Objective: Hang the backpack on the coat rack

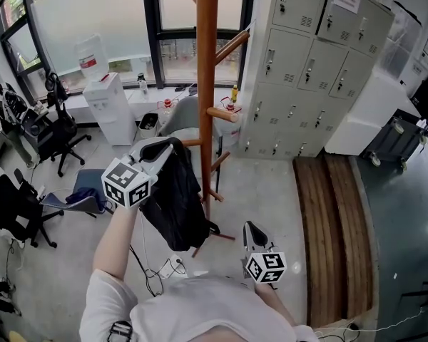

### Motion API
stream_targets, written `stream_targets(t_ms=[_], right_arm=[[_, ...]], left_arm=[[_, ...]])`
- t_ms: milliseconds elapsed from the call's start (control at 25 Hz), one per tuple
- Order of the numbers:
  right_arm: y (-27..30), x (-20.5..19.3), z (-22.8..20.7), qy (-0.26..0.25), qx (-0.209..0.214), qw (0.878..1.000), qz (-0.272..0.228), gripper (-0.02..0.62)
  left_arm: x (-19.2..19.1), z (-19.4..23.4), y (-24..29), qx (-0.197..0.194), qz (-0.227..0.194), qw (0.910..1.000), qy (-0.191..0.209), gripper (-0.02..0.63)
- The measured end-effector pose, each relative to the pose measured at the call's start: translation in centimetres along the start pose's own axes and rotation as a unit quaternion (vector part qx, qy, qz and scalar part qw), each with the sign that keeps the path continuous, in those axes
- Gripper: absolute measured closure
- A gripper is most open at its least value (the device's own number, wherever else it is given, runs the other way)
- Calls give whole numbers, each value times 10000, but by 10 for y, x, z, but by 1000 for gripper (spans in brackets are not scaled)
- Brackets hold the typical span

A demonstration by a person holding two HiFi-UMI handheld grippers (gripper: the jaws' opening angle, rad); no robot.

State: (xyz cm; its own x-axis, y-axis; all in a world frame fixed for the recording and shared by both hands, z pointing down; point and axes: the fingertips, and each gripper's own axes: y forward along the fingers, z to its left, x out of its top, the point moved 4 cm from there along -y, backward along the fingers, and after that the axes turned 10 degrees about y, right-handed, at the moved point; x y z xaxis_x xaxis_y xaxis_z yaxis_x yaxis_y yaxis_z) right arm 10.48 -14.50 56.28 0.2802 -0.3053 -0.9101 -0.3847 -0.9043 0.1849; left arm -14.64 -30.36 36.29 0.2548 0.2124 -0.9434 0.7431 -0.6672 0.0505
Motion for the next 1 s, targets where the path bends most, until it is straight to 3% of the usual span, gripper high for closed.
stream_targets(t_ms=[560, 760, 1000], right_arm=[[2, -4, -1, -1, 2, 10000, 53, 588], [3, -4, 2, -8, -31, 10000, 44, 588], [3, -6, 2, -2, -69, 10000, 45, 588]], left_arm=[[-4, 2, 12, -234, -30, 9996, -177, 575], [-5, 7, 12, -477, -13, 9981, -400, 575], [-6, 3, 11, -574, -11, 9978, -344, 577]])
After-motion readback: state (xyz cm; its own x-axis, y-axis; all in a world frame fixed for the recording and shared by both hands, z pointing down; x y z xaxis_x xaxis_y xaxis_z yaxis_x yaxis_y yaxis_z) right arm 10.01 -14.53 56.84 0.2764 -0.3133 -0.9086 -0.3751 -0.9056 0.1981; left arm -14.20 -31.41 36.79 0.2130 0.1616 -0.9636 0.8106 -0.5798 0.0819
